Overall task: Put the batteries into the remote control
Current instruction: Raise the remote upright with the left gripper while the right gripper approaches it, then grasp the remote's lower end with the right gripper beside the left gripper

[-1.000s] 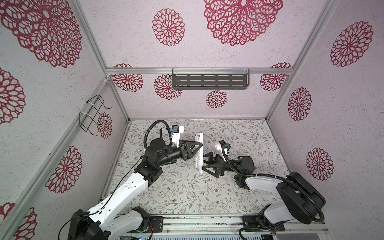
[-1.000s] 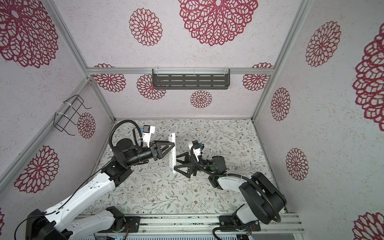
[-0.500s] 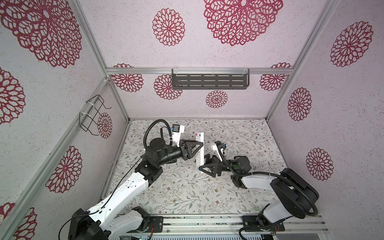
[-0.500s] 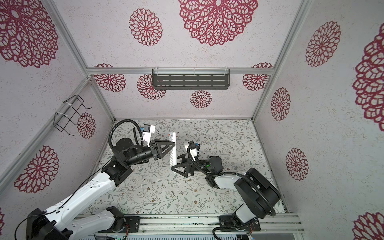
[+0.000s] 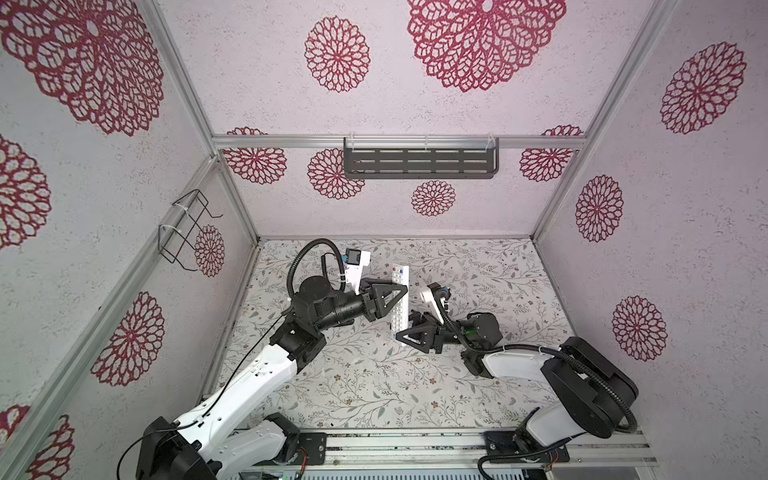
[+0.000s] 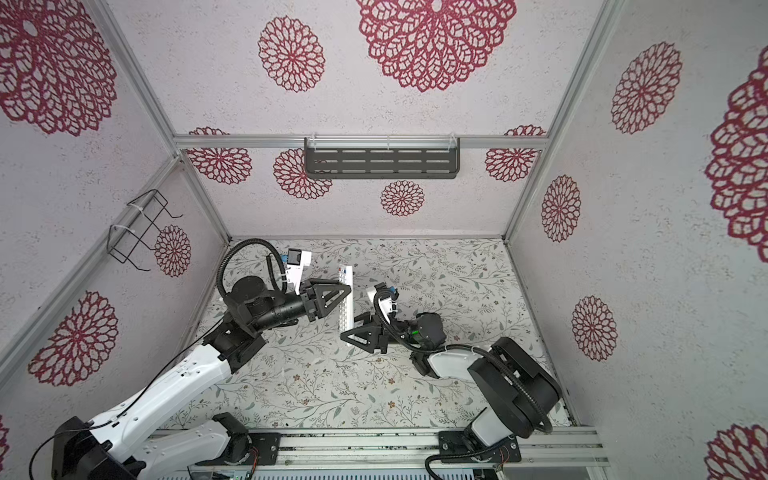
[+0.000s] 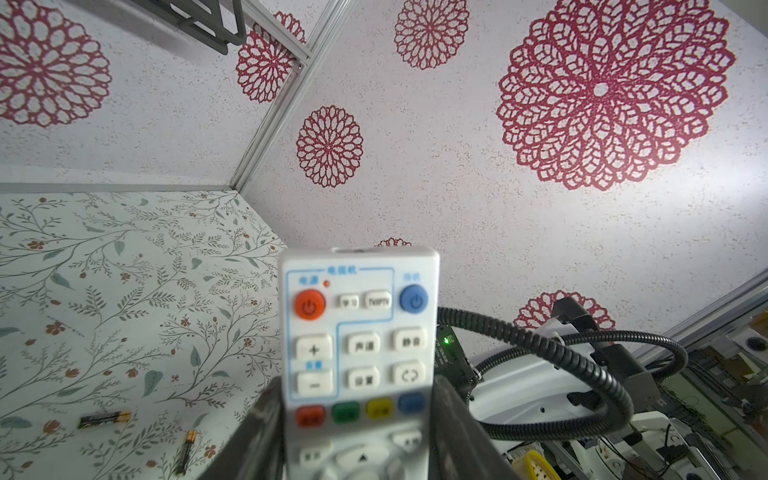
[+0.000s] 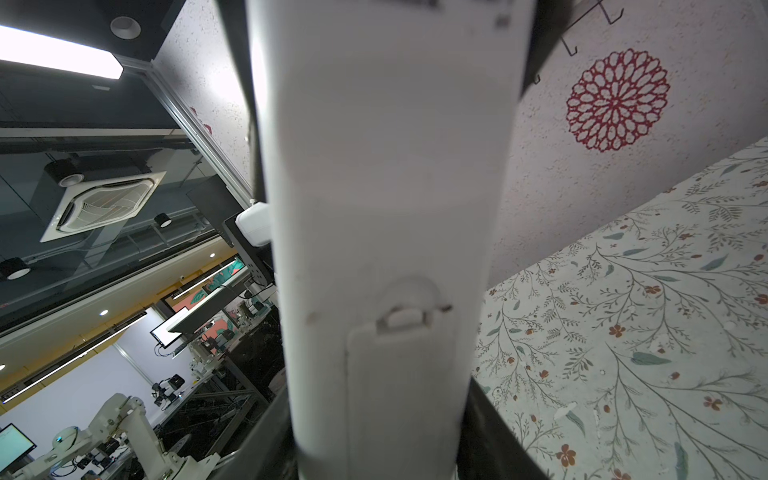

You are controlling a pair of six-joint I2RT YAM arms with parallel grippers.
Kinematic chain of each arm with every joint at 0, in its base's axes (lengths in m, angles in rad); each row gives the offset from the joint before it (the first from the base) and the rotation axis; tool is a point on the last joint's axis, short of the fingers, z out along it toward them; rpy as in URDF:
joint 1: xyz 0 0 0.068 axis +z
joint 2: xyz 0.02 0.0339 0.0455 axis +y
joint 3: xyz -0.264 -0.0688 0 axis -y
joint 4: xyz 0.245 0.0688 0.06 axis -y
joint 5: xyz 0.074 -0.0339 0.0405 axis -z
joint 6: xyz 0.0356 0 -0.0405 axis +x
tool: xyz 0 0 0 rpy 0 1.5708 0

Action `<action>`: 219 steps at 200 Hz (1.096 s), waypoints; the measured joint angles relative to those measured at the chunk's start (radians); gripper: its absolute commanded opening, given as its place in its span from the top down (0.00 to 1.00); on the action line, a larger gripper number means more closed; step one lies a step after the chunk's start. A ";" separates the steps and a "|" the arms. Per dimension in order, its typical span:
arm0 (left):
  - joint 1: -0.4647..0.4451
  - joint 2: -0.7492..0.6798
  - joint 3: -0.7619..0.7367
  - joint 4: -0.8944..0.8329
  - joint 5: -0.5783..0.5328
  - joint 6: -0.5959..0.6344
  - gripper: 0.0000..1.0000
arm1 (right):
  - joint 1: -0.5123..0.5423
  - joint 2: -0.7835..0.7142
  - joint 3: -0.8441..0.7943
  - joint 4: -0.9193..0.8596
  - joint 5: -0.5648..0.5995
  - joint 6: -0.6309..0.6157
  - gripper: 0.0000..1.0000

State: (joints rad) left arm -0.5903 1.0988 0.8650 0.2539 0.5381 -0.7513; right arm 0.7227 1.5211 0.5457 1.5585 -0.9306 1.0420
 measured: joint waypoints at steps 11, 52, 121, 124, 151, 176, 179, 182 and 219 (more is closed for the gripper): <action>0.000 0.000 0.000 0.000 -0.001 0.001 0.80 | 0.000 0.000 0.000 0.000 0.000 0.000 0.77; -0.001 0.000 0.009 -0.021 -0.023 0.013 0.18 | 0.000 -0.012 0.000 -0.027 0.005 -0.018 0.91; -0.035 -0.051 0.058 -0.210 -0.214 0.073 0.01 | 0.000 -0.276 0.071 -0.719 0.252 -0.457 1.00; -0.042 -0.055 0.060 -0.223 -0.227 0.075 0.01 | 0.000 -0.283 0.080 -0.756 0.274 -0.476 1.00; -0.115 -0.070 0.087 -0.303 -0.364 0.118 0.05 | 0.000 -0.299 0.129 -0.975 0.455 -0.597 1.00; -0.174 -0.051 0.132 -0.345 -0.474 0.146 0.16 | 0.002 -0.298 0.132 -1.101 0.591 -0.640 1.00; -0.180 -0.047 0.138 -0.348 -0.487 0.149 0.17 | 0.003 -0.298 0.132 -1.114 0.606 -0.642 1.00; -0.184 -0.042 0.142 -0.349 -0.499 0.148 0.18 | 0.003 -0.298 0.132 -1.122 0.619 -0.647 1.00; -0.211 0.031 0.176 -0.350 -0.616 0.161 0.27 | 0.040 -0.301 0.131 -1.190 0.750 -0.682 1.00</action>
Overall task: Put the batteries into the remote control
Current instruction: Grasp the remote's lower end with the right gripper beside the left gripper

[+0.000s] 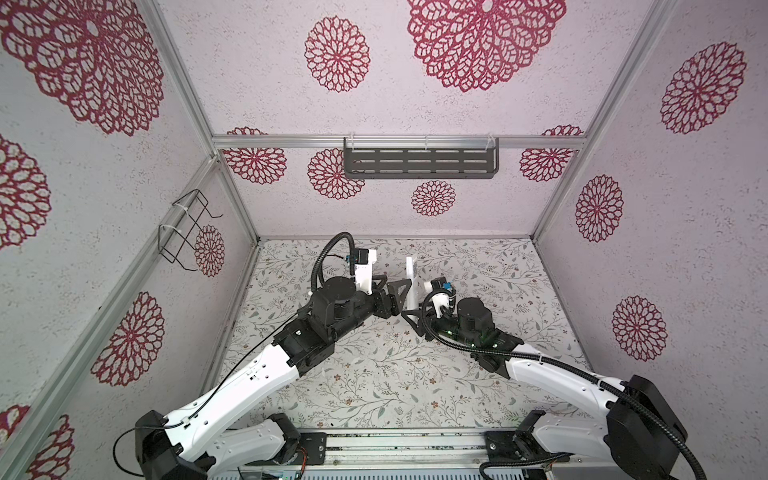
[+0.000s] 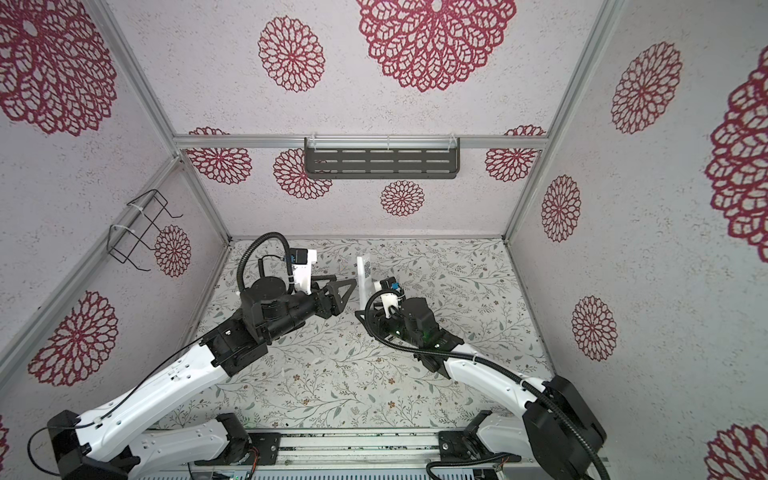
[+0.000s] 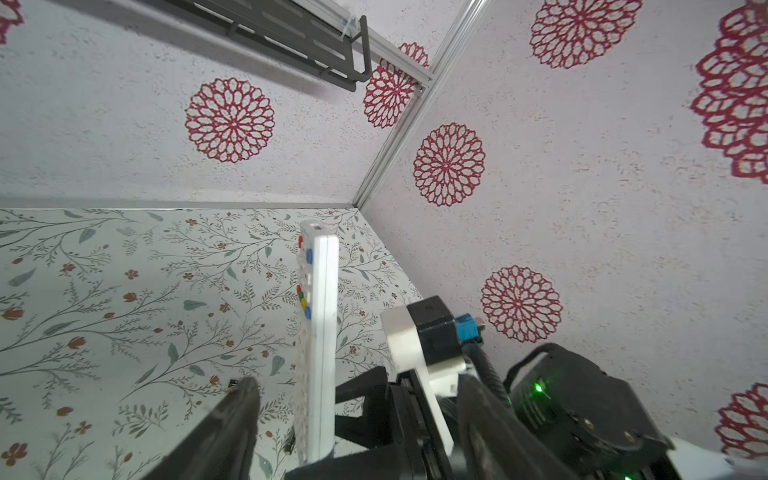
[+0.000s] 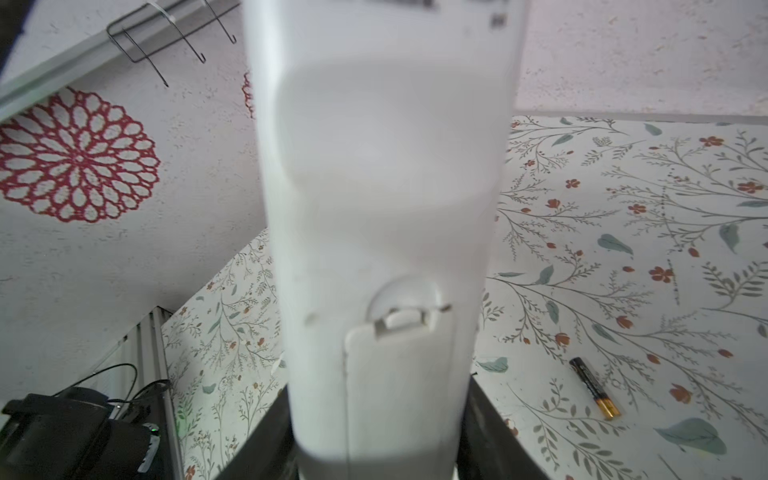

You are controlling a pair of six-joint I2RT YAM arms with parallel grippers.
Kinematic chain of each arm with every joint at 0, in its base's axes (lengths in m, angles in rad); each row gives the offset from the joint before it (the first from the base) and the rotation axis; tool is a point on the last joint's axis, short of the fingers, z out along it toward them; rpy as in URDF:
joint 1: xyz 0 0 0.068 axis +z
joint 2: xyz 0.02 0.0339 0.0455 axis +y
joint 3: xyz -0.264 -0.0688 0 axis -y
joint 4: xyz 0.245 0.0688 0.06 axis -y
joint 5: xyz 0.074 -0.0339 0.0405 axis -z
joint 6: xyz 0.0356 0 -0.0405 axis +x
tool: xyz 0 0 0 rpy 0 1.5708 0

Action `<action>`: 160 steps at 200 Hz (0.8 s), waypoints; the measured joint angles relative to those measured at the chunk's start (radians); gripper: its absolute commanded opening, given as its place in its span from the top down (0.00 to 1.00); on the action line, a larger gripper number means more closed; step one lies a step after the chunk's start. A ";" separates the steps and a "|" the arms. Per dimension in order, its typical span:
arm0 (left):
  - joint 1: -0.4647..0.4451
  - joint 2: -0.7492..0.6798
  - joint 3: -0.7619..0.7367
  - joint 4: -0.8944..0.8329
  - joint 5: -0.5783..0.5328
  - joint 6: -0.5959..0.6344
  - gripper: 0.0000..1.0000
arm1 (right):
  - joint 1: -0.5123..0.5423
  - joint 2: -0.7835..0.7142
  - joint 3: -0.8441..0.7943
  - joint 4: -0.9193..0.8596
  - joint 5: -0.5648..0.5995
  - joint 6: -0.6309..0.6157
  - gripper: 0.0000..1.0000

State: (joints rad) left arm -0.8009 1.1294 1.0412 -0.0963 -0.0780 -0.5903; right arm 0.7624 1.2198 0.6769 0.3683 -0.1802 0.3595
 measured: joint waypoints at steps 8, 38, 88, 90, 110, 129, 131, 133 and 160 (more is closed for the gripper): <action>-0.002 0.018 0.005 0.000 -0.016 0.000 0.28 | 0.013 -0.003 0.000 -0.010 0.022 -0.005 1.00; -0.006 0.078 0.029 0.008 -0.054 -0.005 0.33 | 0.043 -0.014 0.000 -0.023 0.079 -0.023 1.00; -0.012 0.163 0.047 0.046 -0.101 -0.036 0.41 | 0.060 -0.017 0.000 -0.023 0.125 -0.027 1.00; -0.012 0.164 0.047 0.047 -0.102 -0.037 0.41 | 0.060 -0.017 0.000 -0.023 0.128 -0.028 1.00; -0.013 0.192 0.056 0.054 -0.117 -0.050 0.41 | 0.066 -0.027 -0.009 -0.023 0.148 -0.029 1.00; -0.013 0.207 0.058 0.055 -0.121 -0.059 0.41 | 0.069 -0.043 -0.023 -0.026 0.163 -0.031 1.00; -0.013 0.209 0.058 0.056 -0.121 -0.061 0.41 | 0.069 -0.044 -0.023 -0.027 0.164 -0.031 1.00; -0.013 0.210 0.058 0.056 -0.121 -0.062 0.41 | 0.069 -0.044 -0.024 -0.027 0.166 -0.031 1.00; -0.021 0.240 0.077 0.058 -0.123 -0.071 0.42 | 0.071 -0.046 -0.027 -0.029 0.183 -0.036 1.00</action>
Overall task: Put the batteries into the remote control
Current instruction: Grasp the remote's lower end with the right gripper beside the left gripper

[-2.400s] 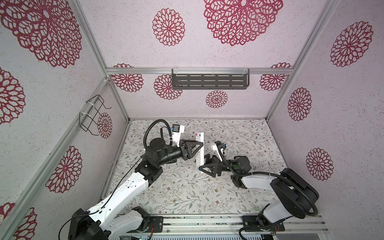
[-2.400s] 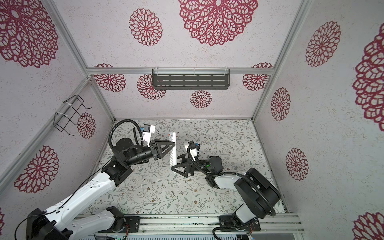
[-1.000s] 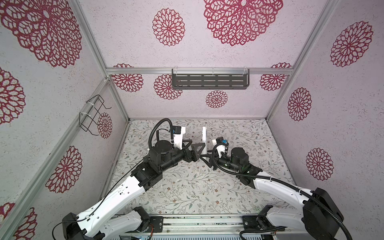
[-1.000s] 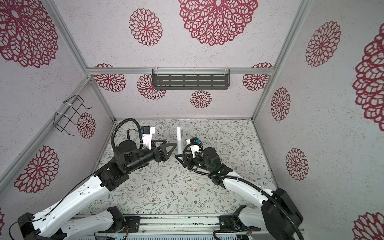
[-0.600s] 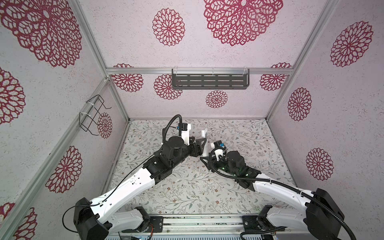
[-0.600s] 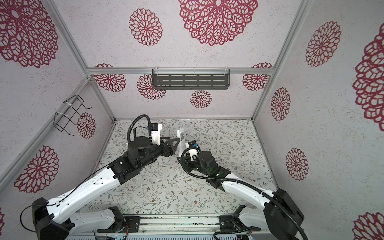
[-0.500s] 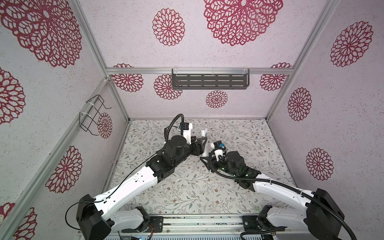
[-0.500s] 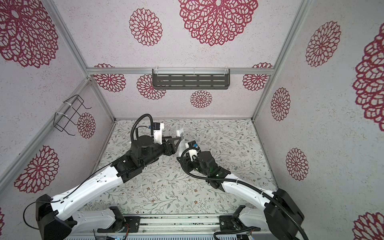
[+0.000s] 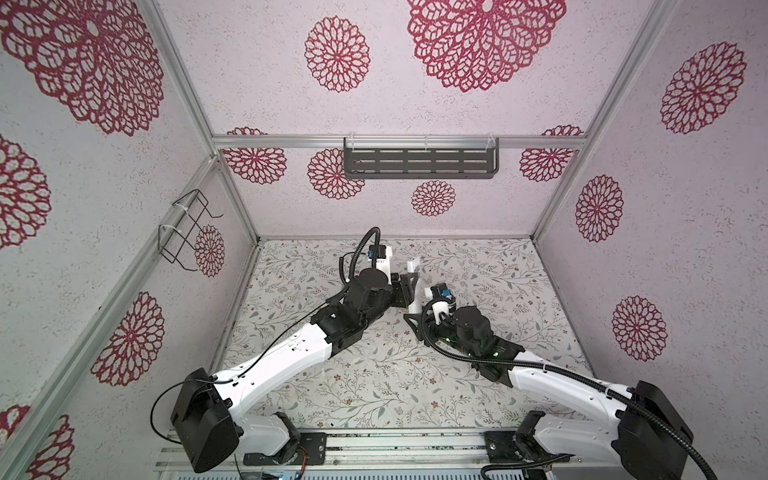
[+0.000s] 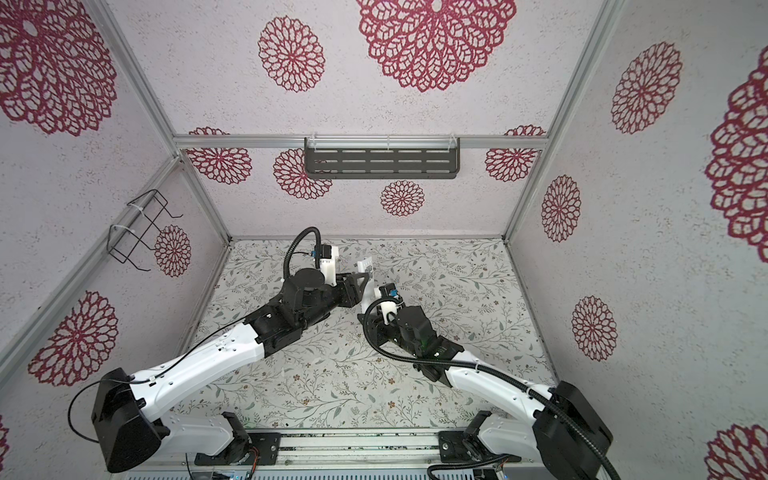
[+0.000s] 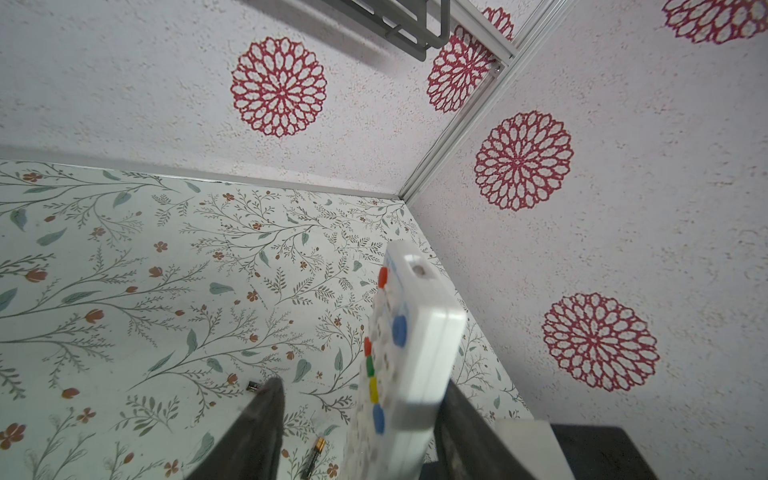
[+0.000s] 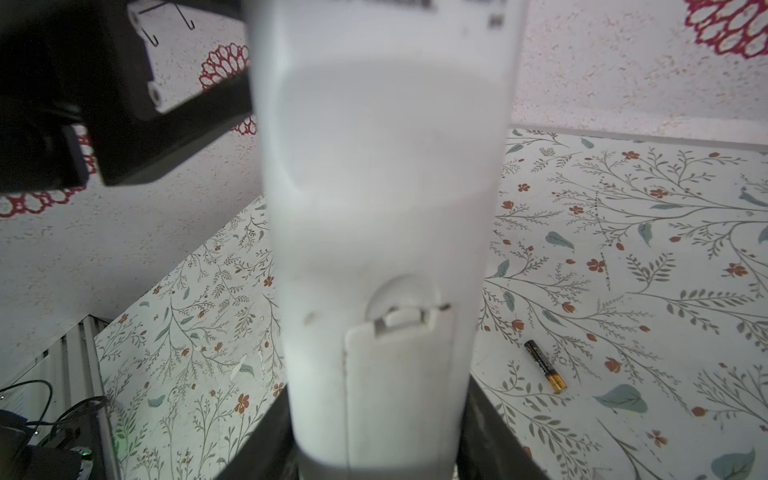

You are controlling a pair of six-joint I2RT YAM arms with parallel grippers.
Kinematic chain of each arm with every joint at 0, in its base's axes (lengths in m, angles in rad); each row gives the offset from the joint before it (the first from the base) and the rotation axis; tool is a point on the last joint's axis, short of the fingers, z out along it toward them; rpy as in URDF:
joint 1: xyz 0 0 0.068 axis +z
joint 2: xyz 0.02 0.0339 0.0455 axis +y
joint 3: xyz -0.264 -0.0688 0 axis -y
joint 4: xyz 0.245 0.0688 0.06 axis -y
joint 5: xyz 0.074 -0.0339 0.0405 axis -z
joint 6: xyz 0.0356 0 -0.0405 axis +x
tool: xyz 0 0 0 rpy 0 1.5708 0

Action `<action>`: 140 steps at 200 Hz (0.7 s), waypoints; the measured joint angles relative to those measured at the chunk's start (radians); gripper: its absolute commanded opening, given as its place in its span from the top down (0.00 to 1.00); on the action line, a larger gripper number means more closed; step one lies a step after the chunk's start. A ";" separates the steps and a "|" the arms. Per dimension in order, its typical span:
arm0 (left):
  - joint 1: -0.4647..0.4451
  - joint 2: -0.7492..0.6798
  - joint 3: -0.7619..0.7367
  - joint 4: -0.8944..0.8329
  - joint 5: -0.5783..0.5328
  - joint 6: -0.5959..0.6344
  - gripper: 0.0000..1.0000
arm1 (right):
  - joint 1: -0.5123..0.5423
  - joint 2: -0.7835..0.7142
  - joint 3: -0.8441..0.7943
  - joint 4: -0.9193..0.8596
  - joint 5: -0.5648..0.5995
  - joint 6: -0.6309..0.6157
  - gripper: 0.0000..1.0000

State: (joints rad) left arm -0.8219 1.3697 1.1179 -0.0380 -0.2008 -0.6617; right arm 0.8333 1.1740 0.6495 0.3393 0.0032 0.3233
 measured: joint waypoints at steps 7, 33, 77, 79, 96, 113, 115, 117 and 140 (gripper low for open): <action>-0.002 0.008 0.005 0.002 0.000 -0.001 0.42 | 0.001 0.000 0.000 0.000 0.002 0.000 1.00; -0.009 0.031 0.010 0.005 0.000 -0.008 0.42 | 0.002 -0.002 0.000 0.000 0.005 -0.002 1.00; -0.012 0.049 0.010 0.022 0.002 -0.021 0.43 | 0.007 -0.011 0.000 0.000 0.014 -0.003 1.00; -0.012 0.050 0.010 0.023 0.002 -0.021 0.43 | 0.008 -0.012 0.000 0.000 0.016 -0.003 1.00; -0.013 0.059 0.010 0.033 0.006 -0.024 0.43 | 0.010 -0.012 0.000 0.000 0.020 -0.008 1.00; -0.015 0.071 0.010 0.041 0.008 -0.027 0.44 | 0.010 -0.011 0.000 0.000 0.021 -0.009 1.00; -0.015 0.072 0.010 0.042 0.008 -0.027 0.44 | 0.010 -0.011 0.000 0.000 0.021 -0.008 1.00; -0.016 0.074 0.010 0.042 0.008 -0.027 0.45 | 0.011 -0.011 0.000 0.000 0.020 -0.008 1.00; -0.019 0.086 0.010 0.044 0.010 -0.029 0.48 | 0.014 -0.011 0.000 0.000 0.023 -0.008 1.00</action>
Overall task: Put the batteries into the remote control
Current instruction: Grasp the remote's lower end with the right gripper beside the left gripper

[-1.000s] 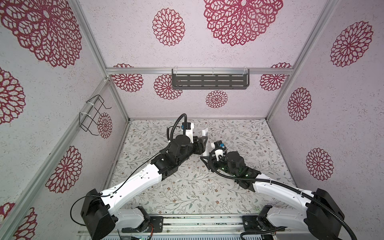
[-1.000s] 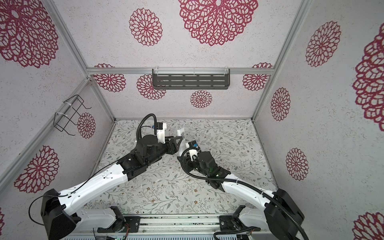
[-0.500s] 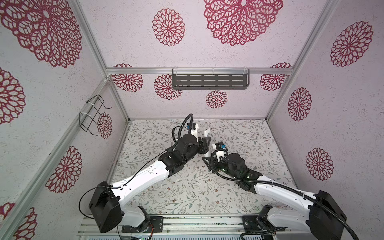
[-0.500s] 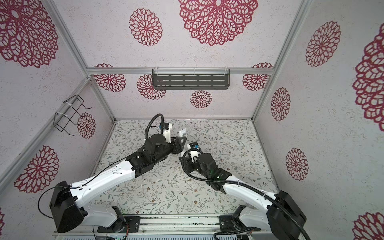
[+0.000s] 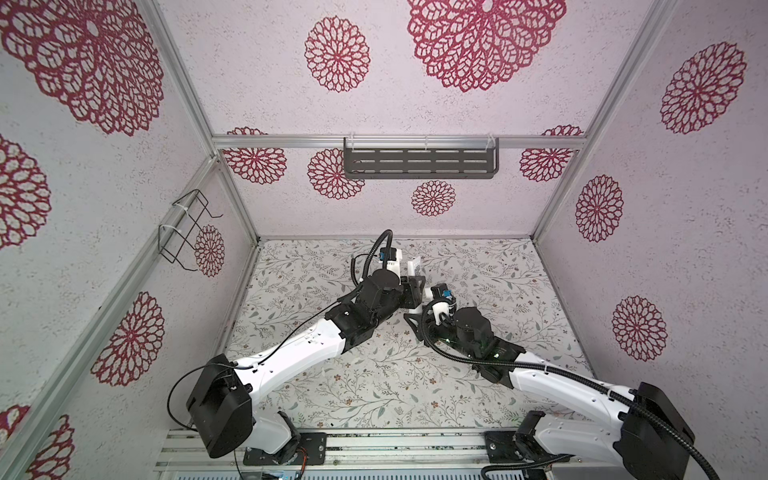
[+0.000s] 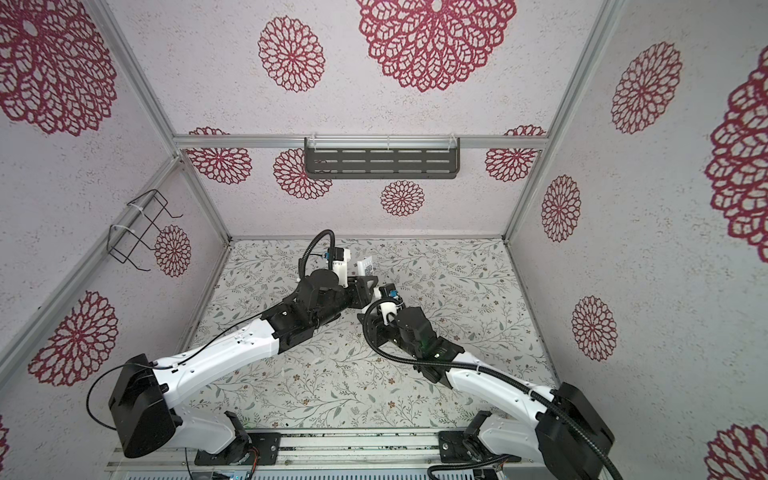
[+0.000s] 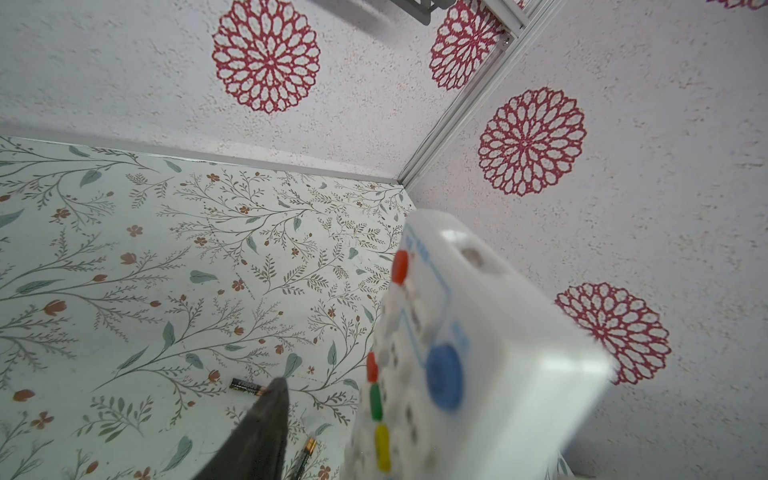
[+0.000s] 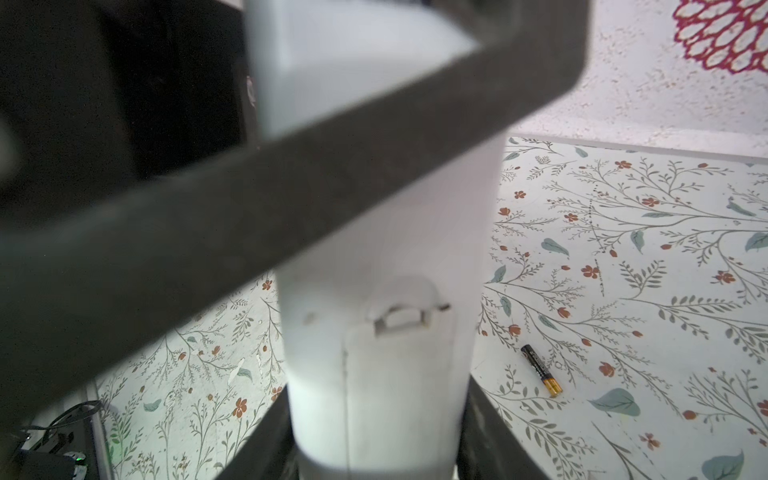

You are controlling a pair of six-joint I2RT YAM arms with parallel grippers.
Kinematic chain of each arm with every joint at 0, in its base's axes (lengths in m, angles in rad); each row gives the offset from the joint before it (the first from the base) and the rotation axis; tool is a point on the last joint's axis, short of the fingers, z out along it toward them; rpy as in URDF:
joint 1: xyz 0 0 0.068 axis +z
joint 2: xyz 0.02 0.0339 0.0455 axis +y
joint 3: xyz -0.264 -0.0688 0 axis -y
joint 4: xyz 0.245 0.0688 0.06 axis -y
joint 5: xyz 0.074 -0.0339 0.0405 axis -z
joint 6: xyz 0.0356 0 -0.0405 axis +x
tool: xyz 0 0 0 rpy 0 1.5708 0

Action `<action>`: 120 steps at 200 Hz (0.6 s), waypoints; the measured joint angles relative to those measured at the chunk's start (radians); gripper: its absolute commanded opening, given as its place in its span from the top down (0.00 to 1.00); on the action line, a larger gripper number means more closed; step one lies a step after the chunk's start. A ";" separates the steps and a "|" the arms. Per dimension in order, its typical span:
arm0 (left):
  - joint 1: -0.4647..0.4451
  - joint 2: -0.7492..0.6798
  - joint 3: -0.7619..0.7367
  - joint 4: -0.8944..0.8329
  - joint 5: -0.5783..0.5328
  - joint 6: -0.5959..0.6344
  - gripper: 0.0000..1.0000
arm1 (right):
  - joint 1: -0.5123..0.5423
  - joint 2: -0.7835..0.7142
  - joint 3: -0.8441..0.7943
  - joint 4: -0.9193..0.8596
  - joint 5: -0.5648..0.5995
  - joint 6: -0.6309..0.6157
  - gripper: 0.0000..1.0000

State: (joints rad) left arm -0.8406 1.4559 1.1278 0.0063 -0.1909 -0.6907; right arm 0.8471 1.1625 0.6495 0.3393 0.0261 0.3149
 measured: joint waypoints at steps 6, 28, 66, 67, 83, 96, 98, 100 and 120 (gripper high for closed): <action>-0.001 0.002 0.000 0.000 0.000 -0.001 0.50 | 0.000 0.000 0.000 0.000 0.000 0.000 1.00; -0.002 0.003 0.000 0.007 0.003 -0.002 0.58 | 0.002 0.000 0.000 0.000 0.002 0.000 1.00; -0.006 0.003 -0.001 0.019 0.017 0.002 0.74 | 0.008 0.001 0.000 -0.002 0.013 0.000 1.00; -0.006 0.003 -0.001 0.019 0.017 0.001 0.75 | 0.008 0.001 0.000 -0.002 0.014 0.000 1.00; -0.005 0.003 -0.003 0.015 0.013 0.011 0.80 | 0.010 0.001 0.000 -0.003 0.020 -0.006 1.00; -0.002 0.003 -0.007 0.013 0.009 0.014 0.83 | 0.010 0.002 0.000 -0.007 0.023 -0.012 0.87; -0.002 0.003 -0.008 0.013 0.009 0.015 0.83 | 0.011 0.002 0.000 -0.008 0.023 -0.012 0.85; -0.002 0.003 -0.008 0.013 0.008 0.014 0.83 | 0.011 0.002 0.000 -0.008 0.023 -0.012 0.83; -0.002 0.001 -0.013 0.015 0.009 0.013 0.85 | 0.014 0.002 0.000 -0.012 0.024 -0.019 0.62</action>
State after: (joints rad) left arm -0.8421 1.4570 1.1149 0.0212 -0.1818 -0.6773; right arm 0.8608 1.1641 0.6495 0.3271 0.0498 0.2958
